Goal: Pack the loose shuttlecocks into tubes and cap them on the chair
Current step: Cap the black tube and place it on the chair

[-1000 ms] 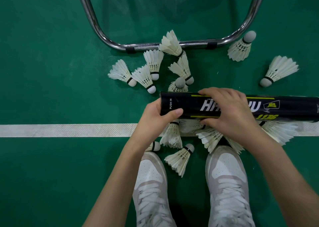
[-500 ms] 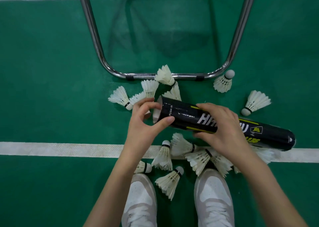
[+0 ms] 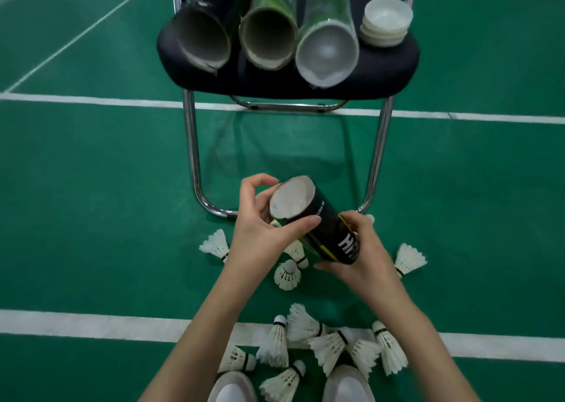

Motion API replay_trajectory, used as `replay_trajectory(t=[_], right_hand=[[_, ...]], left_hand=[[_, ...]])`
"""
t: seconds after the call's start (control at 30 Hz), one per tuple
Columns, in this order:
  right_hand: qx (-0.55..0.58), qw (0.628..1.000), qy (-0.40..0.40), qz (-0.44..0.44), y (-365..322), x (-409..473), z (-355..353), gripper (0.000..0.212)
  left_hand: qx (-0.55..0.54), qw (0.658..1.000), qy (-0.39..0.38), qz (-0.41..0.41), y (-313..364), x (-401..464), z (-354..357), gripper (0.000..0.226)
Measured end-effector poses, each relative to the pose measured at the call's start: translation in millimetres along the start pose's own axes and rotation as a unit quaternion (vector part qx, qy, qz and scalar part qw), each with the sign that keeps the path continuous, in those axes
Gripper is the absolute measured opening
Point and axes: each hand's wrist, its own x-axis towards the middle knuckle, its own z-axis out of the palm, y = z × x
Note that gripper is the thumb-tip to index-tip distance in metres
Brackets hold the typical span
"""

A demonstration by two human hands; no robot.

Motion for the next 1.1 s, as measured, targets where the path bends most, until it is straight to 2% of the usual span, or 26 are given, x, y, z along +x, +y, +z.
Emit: replay_trajectory(t=[0.2,0.33,0.4,0.5,0.63,0.8,0.93,1.1], right_hand=[[0.016,1.0,0.008,0.0,-32,2,-19,0.079],[0.016,1.0,0.002,-0.016,-47,2,-32,0.086],[0.042,0.998,-0.022,-0.031,-53,4,-45,0.079],[0.049,0.996,-0.03,-0.075,-63,13,-73,0.054],[0.018,0.992,0.022,-0.126,-77,44,-115,0.032],[-0.034,0.981,0.124,-0.149,-89,109,-151,0.018],[-0.113,0.966,0.189,-0.132,-95,166,-166,0.02],[-0.201,0.959,0.175,-0.093,-93,200,-164,0.022]], left_hand=[[0.005,0.999,-0.04,0.006,36,2,8,0.079],[0.042,0.997,-0.063,0.001,56,5,16,0.061],[0.049,0.997,-0.056,0.012,68,9,18,0.057],[0.059,0.997,-0.039,0.037,87,18,19,0.055],[0.078,0.995,-0.033,0.056,109,30,22,0.055],[0.11,0.991,-0.032,0.073,135,43,26,0.061],[0.13,0.989,-0.03,0.067,148,56,27,0.06],[0.151,0.986,-0.027,0.06,153,69,25,0.063]])
